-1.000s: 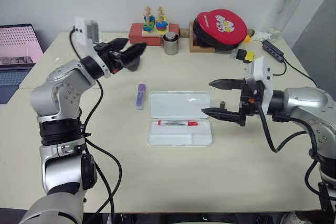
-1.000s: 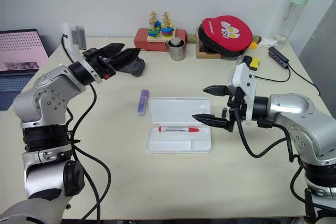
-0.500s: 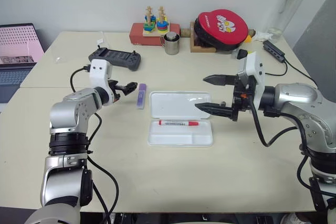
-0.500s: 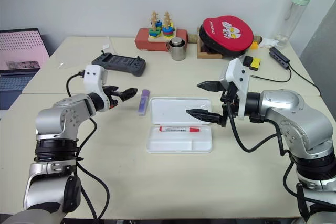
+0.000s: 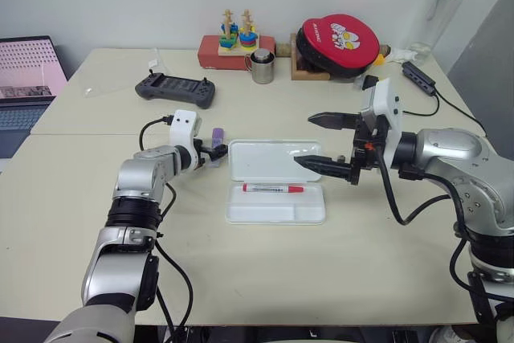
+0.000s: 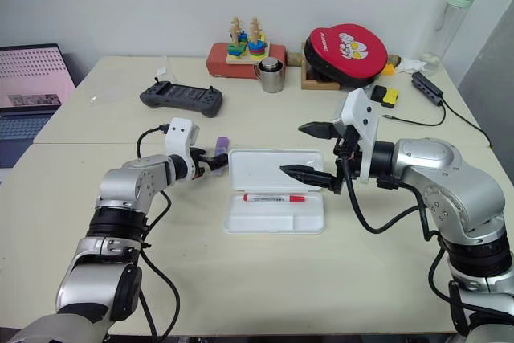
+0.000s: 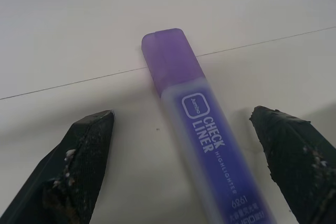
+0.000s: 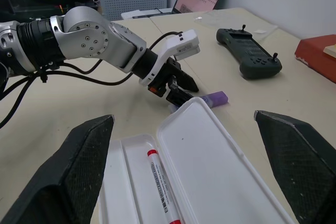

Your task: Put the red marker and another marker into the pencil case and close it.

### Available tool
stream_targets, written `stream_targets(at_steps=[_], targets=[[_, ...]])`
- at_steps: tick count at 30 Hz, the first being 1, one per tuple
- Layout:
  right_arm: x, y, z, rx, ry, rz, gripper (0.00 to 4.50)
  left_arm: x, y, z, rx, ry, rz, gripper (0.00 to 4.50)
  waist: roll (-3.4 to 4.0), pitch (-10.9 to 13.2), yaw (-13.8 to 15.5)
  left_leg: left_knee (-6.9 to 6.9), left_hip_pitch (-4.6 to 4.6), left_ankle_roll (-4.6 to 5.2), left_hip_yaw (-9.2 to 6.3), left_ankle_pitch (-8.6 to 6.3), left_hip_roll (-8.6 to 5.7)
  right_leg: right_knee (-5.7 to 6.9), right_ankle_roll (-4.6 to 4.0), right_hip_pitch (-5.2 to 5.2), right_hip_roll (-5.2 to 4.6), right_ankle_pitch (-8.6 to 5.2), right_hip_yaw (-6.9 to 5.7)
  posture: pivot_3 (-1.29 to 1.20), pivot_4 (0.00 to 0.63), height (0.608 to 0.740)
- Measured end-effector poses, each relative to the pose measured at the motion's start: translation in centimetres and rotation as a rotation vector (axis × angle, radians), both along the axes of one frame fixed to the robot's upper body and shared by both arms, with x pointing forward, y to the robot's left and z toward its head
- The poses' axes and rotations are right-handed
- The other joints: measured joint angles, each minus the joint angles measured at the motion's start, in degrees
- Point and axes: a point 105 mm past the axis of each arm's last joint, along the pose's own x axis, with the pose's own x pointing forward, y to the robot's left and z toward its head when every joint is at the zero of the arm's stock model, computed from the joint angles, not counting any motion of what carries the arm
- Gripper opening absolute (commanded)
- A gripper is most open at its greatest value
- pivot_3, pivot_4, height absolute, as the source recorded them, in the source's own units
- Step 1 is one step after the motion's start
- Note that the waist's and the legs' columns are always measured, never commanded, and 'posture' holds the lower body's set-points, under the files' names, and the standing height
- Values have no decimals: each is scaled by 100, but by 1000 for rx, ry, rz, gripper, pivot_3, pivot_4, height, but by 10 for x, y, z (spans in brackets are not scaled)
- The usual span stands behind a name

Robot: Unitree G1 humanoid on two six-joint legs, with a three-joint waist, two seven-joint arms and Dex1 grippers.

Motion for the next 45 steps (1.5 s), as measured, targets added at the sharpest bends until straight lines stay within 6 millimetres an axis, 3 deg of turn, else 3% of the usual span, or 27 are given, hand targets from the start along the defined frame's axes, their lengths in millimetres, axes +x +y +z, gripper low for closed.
stream_targets(at_steps=[1, 14, 23, 25, 28, 30, 32, 34, 37, 45], targets=[[0, 0, 0, 0, 0, 0, 4500, 1, 1, 0, 4, 2, 2, 4073, 0, 0, 0, 0, 0, 0, 0, 0, 0, 1, 0, 0, 0, 0, 0, 0, 150, 740], [-1, 1, 0, 0, -3, 3, 4500, 1, 3, -2, 17, 7, 8, 1267, 0, 0, -4, 0, 1, 0, 0, 0, 0, 2, 0, 0, 0, 0, 1, 0, 150, 740], [-1, 0, 1, 3, -5, -1, 4500, 5, 17, 4, -16, -45, 74, 1190, -1, 0, -8, 1, -2, 0, 1, 0, 2, 3, 0, -7, 0, 0, 0, 0, 150, 740], [-1, -1, 2, 4, -5, -2, 4500, 9, 20, 24, -110, -139, 67, 1190, -5, 3, -7, 3, -12, 0, 1, 0, 3, 6, 0, -17, 0, 0, 0, 0, 150, 740], [-2, -3, 5, 16, -6, 2, 4500, 6, 10, 82, -231, -332, -86, 1190, -8, 4, -3, 4, -19, 0, 0, 0, 0, 2, 0, -20, -4, 0, -1, 0, 150, 740], [-3, -8, 8, 19, -8, 5, 4500, -17, -10, 120, -204, -440, -346, 1190, -8, 4, -13, -3, -17, 0, 3, 0, -4, 0, 0, -19, -8, 0, 2, 0, 150, 740], [-4, -13, 11, 19, -12, 0, 4500, -40, -37, 133, -174, -476, -580, 1190, 0, -1, -5, -3, -10, 0, -2, 0, -11, -2, 0, -11, -16, 0, -2, 0, 150, 740], [-7, -18, 7, -3, 11, 9, 4500, -81, -64, 98, -61, -322, -901, 1190, 1, -1, -28, -6, -6, 0, 4, 0, -8, 2, 0, -11, -14, 0, 5, 0, 150, 740], [-7, -21, 3, -17, 26, 2, 4500, -114, -84, 58, 48, -168, -1164, 1190, 1, 0, -27, -5, -8, 0, 6, 0, -1, 0, 0, -11, -6, 0, 5, 0, 150, 740], [-20, -17, -14, -86, 65, 20, 4500, -126, -82, 22, 211, -57, -1287, 1190, 0, 1, -9, -2, -9, 1, 11, 0, 4, 0, 0, -10, 3, 0, 3, 0, 150, 740]])
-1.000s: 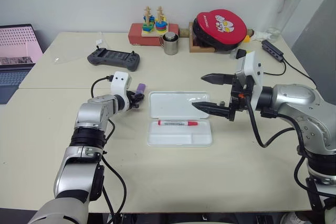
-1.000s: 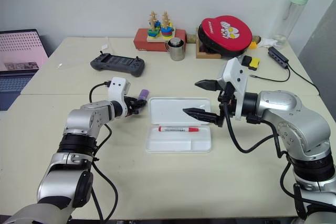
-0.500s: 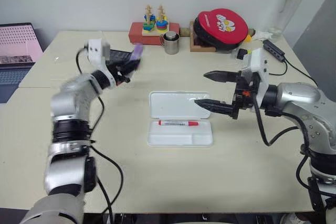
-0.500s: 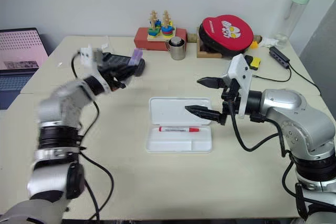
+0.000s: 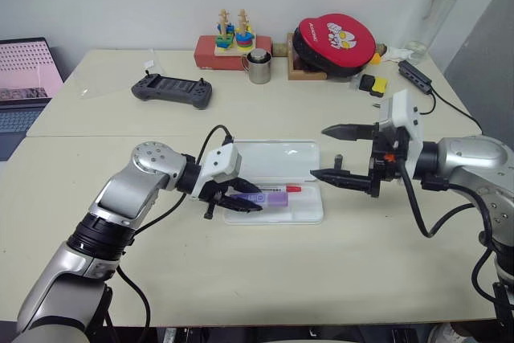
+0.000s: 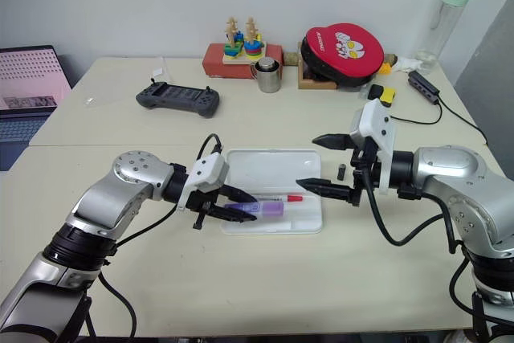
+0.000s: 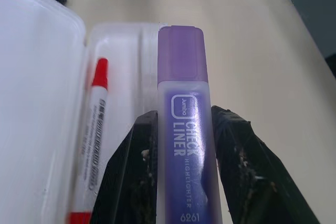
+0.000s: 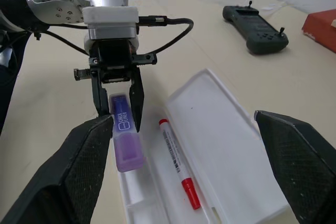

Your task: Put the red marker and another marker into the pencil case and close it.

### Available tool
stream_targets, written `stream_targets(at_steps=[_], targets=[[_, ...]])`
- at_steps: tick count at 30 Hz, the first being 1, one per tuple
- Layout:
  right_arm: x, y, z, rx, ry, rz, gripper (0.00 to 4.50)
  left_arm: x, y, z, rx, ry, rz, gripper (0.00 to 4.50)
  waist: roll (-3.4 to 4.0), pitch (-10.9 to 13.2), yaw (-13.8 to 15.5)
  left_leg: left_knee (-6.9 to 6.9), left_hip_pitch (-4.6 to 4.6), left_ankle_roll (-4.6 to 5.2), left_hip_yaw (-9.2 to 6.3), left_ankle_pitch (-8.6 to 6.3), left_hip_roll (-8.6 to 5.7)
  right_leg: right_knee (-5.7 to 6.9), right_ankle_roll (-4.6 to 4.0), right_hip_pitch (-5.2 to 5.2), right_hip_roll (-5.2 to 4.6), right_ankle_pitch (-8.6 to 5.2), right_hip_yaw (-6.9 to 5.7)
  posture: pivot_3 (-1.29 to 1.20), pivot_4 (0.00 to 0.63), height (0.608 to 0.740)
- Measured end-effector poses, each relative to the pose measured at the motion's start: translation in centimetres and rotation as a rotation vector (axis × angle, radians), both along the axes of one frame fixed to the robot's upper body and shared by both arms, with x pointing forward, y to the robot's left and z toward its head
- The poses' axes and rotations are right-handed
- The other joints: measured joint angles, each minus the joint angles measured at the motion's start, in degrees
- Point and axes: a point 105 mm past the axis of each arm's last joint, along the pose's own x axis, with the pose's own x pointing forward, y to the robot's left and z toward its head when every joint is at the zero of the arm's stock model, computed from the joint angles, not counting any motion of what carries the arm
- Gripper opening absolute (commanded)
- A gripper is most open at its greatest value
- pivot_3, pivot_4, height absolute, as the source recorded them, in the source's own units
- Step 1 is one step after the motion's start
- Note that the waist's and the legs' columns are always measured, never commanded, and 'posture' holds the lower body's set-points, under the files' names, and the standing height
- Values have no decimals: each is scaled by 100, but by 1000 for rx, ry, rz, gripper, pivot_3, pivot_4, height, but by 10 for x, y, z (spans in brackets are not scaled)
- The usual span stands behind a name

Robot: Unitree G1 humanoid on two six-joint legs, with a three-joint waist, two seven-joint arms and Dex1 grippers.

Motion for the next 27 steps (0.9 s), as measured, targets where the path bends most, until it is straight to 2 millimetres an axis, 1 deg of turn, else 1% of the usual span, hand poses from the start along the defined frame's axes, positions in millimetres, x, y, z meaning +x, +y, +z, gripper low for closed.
stream_targets(at_steps=[3, 10, 17, 24, 26, 27], targets=[[-1, -1, -5, -11, 15, -6, 4500, 5, 4, -6, 38, -20, 30, 1190, 0, 0, 1, 0, 0, 0, 2, 0, -1, 0, 0, 0, 1, 0, -2, 0, 150, 740], [-2, 1, -9, -17, 27, -3, 4500, 3, 3, -20, 65, -8, 34, 1190, -1, 0, 1, 0, 0, 0, 1, 0, 0, 0, 0, 1, 2, 0, -4, 0, 150, 740], [-1, 3, -12, -20, 34, -6, 4500, 6, -6, -24, 42, -11, 47, 1190, -1, 0, 3, 1, 1, 0, 2, 0, 0, 0, 0, 1, 2, 0, -3, 0, 150, 740], [-1, 3, -12, -20, 36, -10, 4500, 9, -5, -29, 61, -5, 59, 1190, -1, 0, 3, 0, 1, 0, 1, 0, 0, 0, 0, 1, 2, 0, -4, 0, 150, 740], [-1, 3, -12, -20, 35, -13, 4500, 9, -6, -29, 59, -2, 57, 1893, -1, 0, 2, 0, 1, 0, 1, 0, 0, 0, 0, 1, 2, 0, -4, 0, 150, 740], [-1, 3, -12, -20, 35, -15, 4500, 8, -6, -29, 58, 2, 55, 1928, -1, 0, 2, 1, 1, 0, 2, 0, 0, 0, 0, 1, 2, 0, -4, 0, 150, 740]])
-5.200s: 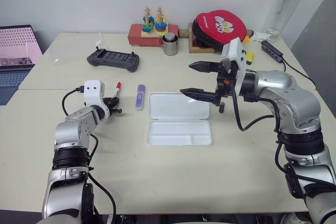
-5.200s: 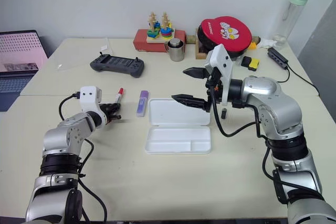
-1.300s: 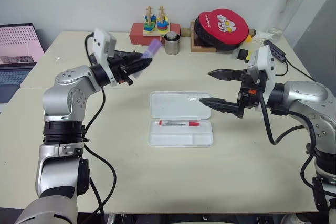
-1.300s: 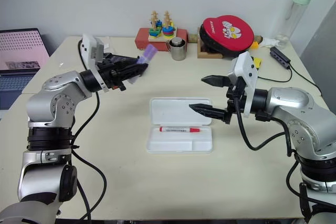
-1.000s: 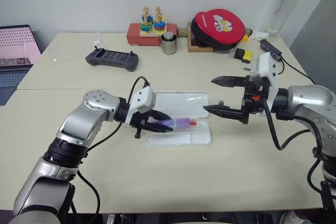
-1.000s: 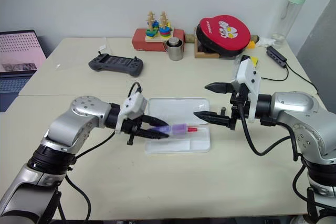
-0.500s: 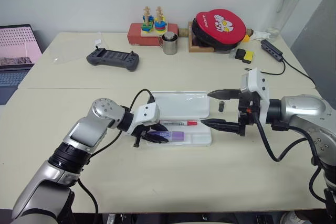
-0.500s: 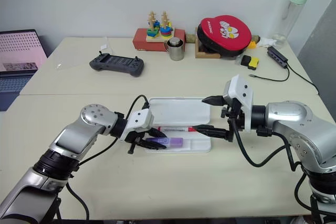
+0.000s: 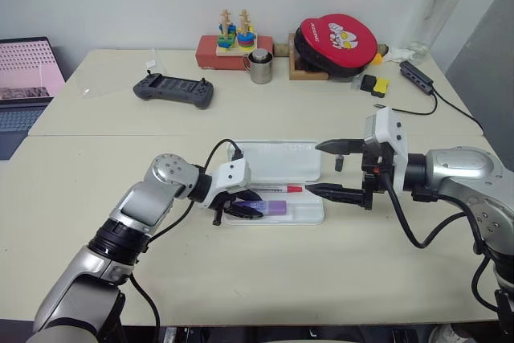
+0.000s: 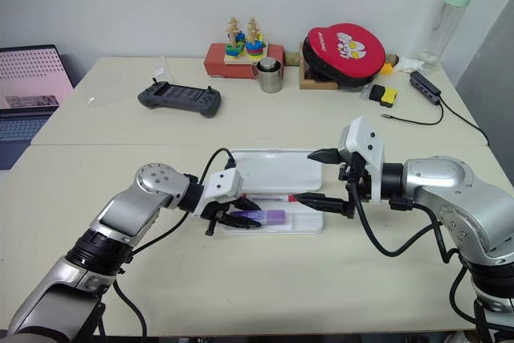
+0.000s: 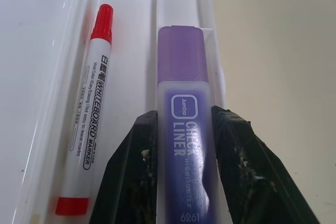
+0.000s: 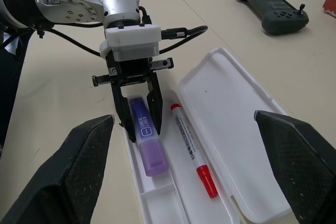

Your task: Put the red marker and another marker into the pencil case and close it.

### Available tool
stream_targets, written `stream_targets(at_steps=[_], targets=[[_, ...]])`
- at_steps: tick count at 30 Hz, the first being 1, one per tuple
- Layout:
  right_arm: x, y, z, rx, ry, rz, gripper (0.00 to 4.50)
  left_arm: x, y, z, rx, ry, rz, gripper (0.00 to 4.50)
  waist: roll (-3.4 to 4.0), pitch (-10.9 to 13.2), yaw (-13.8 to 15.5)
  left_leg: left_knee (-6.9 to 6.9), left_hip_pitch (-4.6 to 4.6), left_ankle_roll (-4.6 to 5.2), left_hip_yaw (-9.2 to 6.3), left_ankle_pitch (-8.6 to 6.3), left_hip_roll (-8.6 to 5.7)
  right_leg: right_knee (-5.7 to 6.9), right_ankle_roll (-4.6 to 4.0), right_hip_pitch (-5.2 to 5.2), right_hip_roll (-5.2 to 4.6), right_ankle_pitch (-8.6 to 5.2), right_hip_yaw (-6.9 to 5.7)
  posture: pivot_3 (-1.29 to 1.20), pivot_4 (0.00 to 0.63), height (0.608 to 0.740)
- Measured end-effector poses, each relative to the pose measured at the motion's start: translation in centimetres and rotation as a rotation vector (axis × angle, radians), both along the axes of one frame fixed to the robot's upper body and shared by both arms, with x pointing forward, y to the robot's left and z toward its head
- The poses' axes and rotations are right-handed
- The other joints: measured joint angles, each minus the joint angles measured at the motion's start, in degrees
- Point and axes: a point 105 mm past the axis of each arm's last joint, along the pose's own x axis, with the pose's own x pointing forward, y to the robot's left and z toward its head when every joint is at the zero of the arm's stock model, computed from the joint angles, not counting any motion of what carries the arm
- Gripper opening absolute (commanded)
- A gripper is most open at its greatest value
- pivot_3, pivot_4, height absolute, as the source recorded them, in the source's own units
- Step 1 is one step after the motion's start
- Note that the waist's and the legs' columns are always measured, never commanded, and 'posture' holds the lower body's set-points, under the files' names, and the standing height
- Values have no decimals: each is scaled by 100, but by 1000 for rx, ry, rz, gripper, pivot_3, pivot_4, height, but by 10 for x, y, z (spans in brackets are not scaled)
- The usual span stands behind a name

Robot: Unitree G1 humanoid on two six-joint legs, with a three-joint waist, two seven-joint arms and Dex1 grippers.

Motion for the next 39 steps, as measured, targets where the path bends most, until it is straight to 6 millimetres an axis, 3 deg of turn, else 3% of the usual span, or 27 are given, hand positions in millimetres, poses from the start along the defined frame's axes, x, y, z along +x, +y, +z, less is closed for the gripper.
stream_targets(at_steps=[5, 13, 16, 18, 20, 26, 33, 36, 39], targets=[[1, -1, -1, 1, 1, -11, 4500, -1, -3, 0, -8, 20, -7, 3063, 0, 0, 0, 1, 0, 0, 0, 0, -1, 0, 0, 0, 0, 0, 0, 0, 150, 740], [5, -2, -1, 2, -7, -47, 4500, 4, -8, 3, -30, 10, 4, 4477, -1, 0, 1, 2, 0, 0, 0, 0, -1, 0, 0, 0, 0, 0, 0, 0, 150, 740], [35, -27, -15, -49, 19, -273, 4500, 13, -11, 13, -80, -44, 35, 4477, -4, -2, 2, 5, 0, 0, 0, 0, -1, 0, 0, 4, 0, 0, 1, 0, 150, 740], [59, -54, -32, -92, 65, -479, 4500, 18, -10, 24, -129, -67, 63, 4477, -3, -2, 2, 4, 1, 0, 1, 0, 0, 2, 0, 3, -1, 0, 5, 0, 150, 740], [71, -66, -48, -115, 108, -616, 4500, 22, -8, 37, -185, -69, 87, 4477, -2, -1, -4, 1, 0, 0, 1, 0, 4, 6, 0, -3, 0, 0, 8, 0, 150, 740], [88, -67, -76, -87, 194, -822, 4500, 36, -13, 69, -314, -116, 134, 4477, -1, -3, -14, 3, 0, 0, 5, 0, 1, 9, 0, -6, 0, 0, 8, 0, 150, 740], [102, -47, -83, -12, 234, -925, 4500, 46, -49, 88, -440, -156, 127, 4477, -1, -3, -4, 7, -1, 0, 0, 0, -7, 13, 0, -4, 0, 0, 7, 0, 150, 740], [105, -48, -95, -60, 241, -979, 4042, 50, -69, 99, -489, -195, 121, 4500, -1, -3, -14, 6, -2, 0, 1, 0, -8, 14, 0, -5, -2, 0, 10, 0, 150, 740], [105, -52, -103, -104, 242, -1014, 3300, 51, -83, 100, -496, -209, 106, 4500, 1, -4, -21, 5, -1, 0, 5, 0, -7, 14, 0, -6, -2, 0, 12, 0, 150, 740]])
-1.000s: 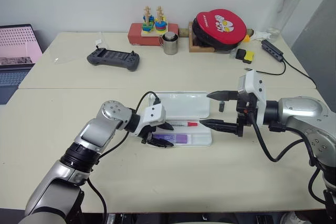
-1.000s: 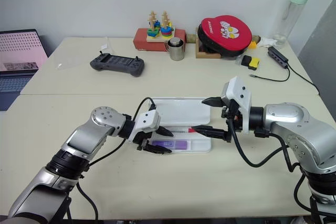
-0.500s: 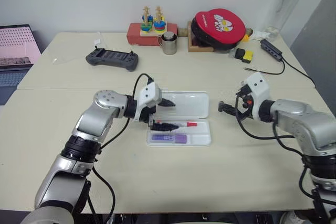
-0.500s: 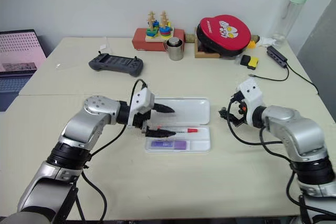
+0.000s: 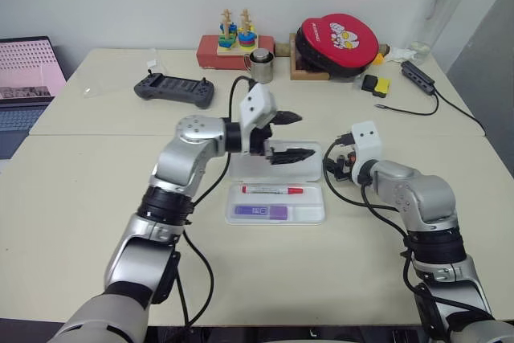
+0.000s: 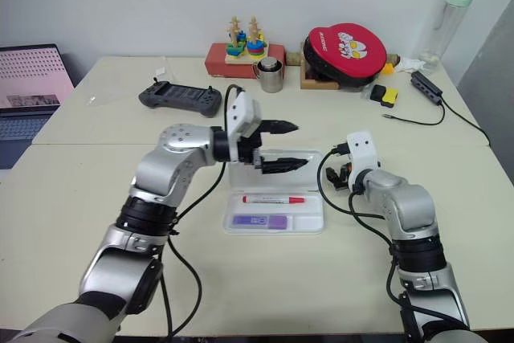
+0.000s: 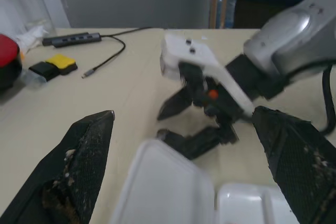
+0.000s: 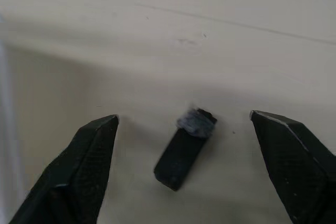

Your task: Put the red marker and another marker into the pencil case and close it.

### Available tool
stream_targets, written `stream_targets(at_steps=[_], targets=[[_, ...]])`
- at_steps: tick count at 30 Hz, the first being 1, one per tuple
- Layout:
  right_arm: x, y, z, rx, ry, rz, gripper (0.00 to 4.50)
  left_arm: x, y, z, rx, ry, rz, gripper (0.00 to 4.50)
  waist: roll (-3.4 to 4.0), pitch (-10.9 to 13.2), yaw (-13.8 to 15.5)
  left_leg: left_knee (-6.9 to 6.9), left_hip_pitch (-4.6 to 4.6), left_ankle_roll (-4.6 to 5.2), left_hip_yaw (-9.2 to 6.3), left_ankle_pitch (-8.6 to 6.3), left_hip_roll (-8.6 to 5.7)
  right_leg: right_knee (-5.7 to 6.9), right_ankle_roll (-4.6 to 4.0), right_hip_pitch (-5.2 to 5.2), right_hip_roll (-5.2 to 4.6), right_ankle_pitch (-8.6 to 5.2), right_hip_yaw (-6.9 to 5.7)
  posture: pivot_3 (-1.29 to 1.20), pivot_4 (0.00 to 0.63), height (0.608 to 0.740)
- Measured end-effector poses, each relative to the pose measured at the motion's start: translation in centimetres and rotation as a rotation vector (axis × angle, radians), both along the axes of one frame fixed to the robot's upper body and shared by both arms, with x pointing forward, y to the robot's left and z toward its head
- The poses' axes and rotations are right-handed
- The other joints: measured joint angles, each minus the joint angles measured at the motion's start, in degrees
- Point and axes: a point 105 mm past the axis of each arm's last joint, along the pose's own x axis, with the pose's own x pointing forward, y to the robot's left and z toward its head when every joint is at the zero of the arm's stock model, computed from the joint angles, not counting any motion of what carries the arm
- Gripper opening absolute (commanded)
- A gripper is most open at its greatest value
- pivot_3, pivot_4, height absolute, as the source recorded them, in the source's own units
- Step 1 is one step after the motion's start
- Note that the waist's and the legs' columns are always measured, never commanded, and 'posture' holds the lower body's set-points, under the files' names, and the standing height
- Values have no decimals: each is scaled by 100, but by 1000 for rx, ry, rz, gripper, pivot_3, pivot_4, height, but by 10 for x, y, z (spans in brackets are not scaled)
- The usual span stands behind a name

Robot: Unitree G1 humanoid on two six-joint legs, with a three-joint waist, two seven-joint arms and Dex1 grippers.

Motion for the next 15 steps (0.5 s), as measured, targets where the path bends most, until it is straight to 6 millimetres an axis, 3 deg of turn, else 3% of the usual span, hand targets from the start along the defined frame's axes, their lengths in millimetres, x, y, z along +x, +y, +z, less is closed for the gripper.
stream_targets(at_steps=[5, 11, 15], targets=[[-1, -2, 0, -30, -4, -13, 2082, 1, -13, -8, 18, -1, -7, 4500, 5, -3, -2, 1, 1, 0, 1, 0, 1, 2, 0, 1, 1, 0, 0, 0, 150, 740], [-1, -5, 0, -42, -11, -31, 482, 3, -16, -3, 17, -17, -14, 4500, 4, -3, 1, 2, 1, 0, 0, 0, 0, 2, 0, 1, 0, 0, 0, 0, 150, 740], [-1, -7, 0, -28, -12, -41, 306, 5, -14, -6, 22, -9, -7, 4500, 5, -4, 0, 2, 1, 0, 0, 0, 0, 2, 0, 1, 0, 0, 0, 0, 150, 740]])
